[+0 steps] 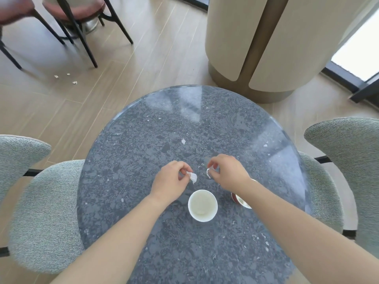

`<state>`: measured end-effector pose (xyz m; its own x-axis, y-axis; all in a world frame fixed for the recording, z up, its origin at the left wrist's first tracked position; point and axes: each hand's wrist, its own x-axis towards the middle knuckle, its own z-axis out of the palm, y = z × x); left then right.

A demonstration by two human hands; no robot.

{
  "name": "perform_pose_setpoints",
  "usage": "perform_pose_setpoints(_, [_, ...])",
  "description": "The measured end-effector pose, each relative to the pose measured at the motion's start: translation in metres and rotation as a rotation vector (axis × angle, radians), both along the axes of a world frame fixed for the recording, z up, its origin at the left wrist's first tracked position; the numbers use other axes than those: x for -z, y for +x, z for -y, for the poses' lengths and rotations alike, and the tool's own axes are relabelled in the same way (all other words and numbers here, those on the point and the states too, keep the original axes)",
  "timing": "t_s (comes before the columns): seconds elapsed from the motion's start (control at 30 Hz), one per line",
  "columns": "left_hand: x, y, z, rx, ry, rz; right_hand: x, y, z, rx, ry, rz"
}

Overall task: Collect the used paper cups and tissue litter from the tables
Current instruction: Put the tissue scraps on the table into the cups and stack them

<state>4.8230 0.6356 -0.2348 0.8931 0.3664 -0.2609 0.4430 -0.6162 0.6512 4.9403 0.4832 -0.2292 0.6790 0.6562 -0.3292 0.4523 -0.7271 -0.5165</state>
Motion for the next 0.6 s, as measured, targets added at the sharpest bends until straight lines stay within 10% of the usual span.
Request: perform_pose_setpoints(0.6, [-0.027,-0.051,0.036,0.23,0.006,-0.063,-0.041,-0.077,0.039,0.048,0.08,0.076])
